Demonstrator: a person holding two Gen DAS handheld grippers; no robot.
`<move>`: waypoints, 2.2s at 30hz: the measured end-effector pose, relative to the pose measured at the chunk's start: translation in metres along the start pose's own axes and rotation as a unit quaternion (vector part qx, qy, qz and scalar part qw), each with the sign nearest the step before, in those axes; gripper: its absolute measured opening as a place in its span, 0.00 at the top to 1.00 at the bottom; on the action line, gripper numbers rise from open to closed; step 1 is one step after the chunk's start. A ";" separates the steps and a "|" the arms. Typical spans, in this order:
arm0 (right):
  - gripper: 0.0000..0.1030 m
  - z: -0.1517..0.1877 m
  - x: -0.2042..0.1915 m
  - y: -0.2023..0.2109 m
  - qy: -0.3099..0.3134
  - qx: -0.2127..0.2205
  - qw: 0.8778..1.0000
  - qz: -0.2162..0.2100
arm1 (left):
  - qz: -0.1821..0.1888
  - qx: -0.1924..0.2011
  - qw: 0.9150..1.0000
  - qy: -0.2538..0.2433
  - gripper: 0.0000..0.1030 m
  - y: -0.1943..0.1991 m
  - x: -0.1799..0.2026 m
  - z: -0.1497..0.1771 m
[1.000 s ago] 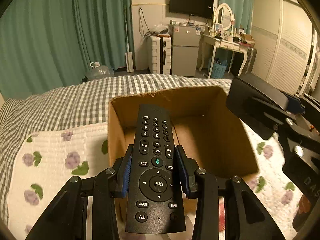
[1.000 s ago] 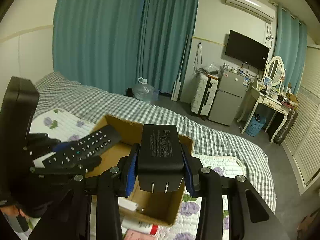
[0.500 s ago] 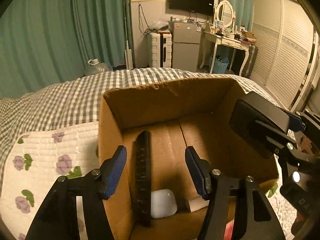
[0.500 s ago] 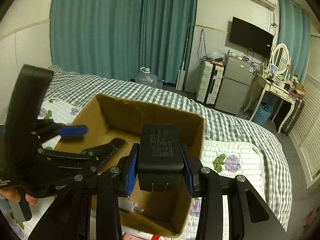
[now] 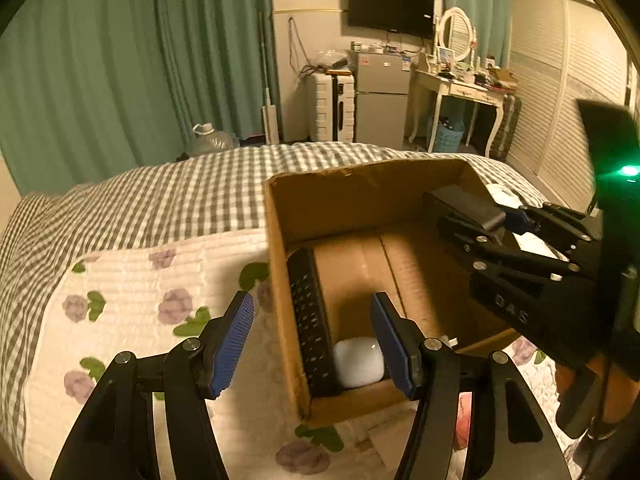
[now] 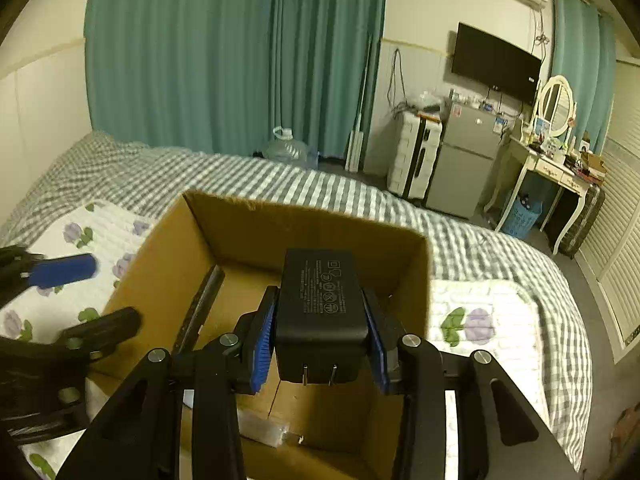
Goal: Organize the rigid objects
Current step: 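Carry the remote and black adapter into the box and open both grippers, then grasp the white hair dryer with the left gripper while the right grasps the pink card case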
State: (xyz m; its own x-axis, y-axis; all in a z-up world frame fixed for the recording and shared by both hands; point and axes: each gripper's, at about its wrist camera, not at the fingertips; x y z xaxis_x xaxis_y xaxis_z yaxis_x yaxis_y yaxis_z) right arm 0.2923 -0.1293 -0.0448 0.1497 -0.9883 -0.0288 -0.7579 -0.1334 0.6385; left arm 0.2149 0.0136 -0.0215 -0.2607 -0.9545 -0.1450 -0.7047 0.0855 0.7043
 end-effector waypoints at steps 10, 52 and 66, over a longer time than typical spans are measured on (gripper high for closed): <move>0.27 -0.006 0.016 0.086 -0.014 0.036 0.999 0.007 | -0.018 -0.015 0.999 0.031 0.38 0.045 -0.007 0.031; 0.08 0.153 0.075 0.068 -0.082 -0.097 0.992 0.020 | 0.050 -0.094 0.993 -0.049 0.57 0.004 0.127 0.150; 0.08 0.164 0.026 0.040 -0.038 -0.141 0.989 0.009 | 0.001 -0.062 0.997 0.046 0.57 0.035 0.049 0.133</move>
State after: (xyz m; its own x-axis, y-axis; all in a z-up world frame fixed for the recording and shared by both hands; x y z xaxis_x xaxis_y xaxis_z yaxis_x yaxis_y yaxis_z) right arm 0.1612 -0.1730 -0.1462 0.0810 -0.9944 -0.0672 -0.5520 -0.1009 0.8277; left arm 0.0895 0.0084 -0.0965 -0.1973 -0.9768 -0.0830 -0.6153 0.0575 0.7862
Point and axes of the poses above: each gripper's, at about its wrist camera, not at the fingertips, and y roughly against the way its jaws point, x to its right, z to its underside, and after that the axes turned 9 degrees about -y, right-handed
